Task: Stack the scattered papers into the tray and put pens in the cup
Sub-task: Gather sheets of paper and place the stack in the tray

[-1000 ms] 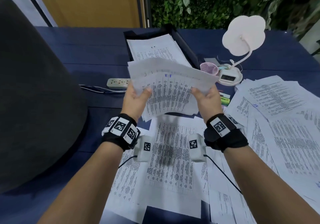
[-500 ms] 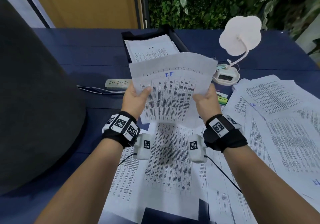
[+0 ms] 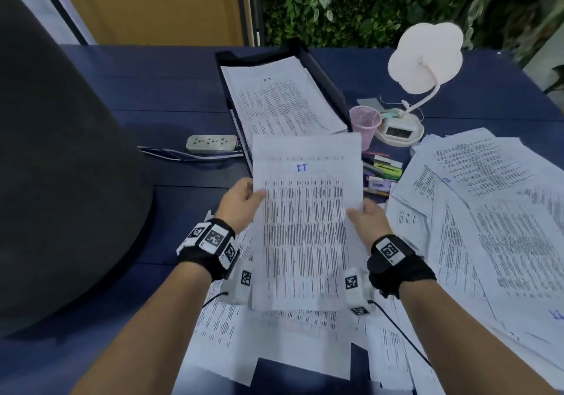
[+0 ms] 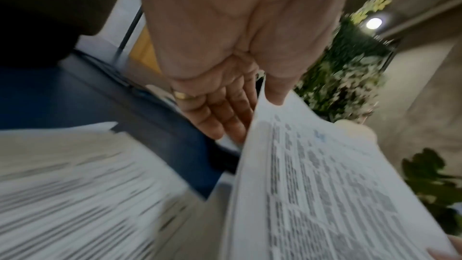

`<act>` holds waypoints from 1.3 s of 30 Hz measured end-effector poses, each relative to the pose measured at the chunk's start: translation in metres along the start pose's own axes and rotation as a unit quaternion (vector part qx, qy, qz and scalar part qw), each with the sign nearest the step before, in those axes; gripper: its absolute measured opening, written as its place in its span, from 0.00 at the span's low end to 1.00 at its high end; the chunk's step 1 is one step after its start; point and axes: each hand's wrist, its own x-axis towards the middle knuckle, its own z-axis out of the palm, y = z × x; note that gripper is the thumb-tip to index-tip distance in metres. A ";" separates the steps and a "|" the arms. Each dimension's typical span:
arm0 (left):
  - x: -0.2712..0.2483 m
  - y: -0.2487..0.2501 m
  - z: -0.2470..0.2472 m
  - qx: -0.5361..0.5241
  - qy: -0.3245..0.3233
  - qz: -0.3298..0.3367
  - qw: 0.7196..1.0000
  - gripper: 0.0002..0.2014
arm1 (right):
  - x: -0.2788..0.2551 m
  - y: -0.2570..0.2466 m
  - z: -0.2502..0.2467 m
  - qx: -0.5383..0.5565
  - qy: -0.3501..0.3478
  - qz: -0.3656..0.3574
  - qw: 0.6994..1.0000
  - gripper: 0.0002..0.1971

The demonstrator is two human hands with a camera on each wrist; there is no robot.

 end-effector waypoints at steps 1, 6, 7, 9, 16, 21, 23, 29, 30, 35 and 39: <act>-0.002 -0.011 0.002 0.017 -0.003 -0.022 1.000 0.12 | -0.001 0.010 -0.001 -0.014 -0.005 0.023 1.000 0.13; -0.012 -0.056 -0.001 0.178 0.012 -0.145 0.973 0.20 | -0.005 0.038 0.001 -0.122 -0.013 0.104 0.987 0.20; -0.014 -0.064 -0.004 0.239 0.022 -0.176 0.955 0.23 | -0.006 0.040 0.002 -0.149 -0.012 0.114 0.982 0.20; -0.019 -0.077 -0.010 0.320 0.041 -0.237 0.916 0.35 | -0.007 0.044 0.004 -0.184 -0.018 0.120 0.975 0.20; -0.034 -0.098 -0.017 0.358 0.064 -0.266 0.893 0.54 | -0.010 0.043 0.003 -0.194 -0.028 0.126 0.973 0.27; -0.028 -0.102 -0.022 0.280 0.028 -0.285 0.916 0.38 | -0.012 0.045 0.003 -0.201 -0.023 0.123 0.972 0.27; -0.027 -0.098 -0.023 0.273 0.003 -0.257 0.927 0.21 | -0.011 0.046 0.002 -0.207 -0.029 0.123 0.970 0.27; -0.025 -0.035 -0.040 0.323 0.089 -0.087 0.938 0.07 | -0.009 0.048 0.001 -0.224 -0.037 0.124 0.966 0.27; -0.026 -0.020 -0.047 0.314 0.101 -0.053 0.943 0.06 | -0.009 0.048 0.001 -0.229 -0.039 0.124 0.965 0.27; -0.038 0.050 -0.073 0.172 0.008 0.058 0.983 0.10 | -0.009 0.046 0.002 -0.247 -0.045 0.126 0.960 0.27; -0.045 0.086 -0.083 0.024 0.049 0.151 0.987 0.10 | -0.011 0.045 0.002 -0.260 -0.048 0.120 0.957 0.25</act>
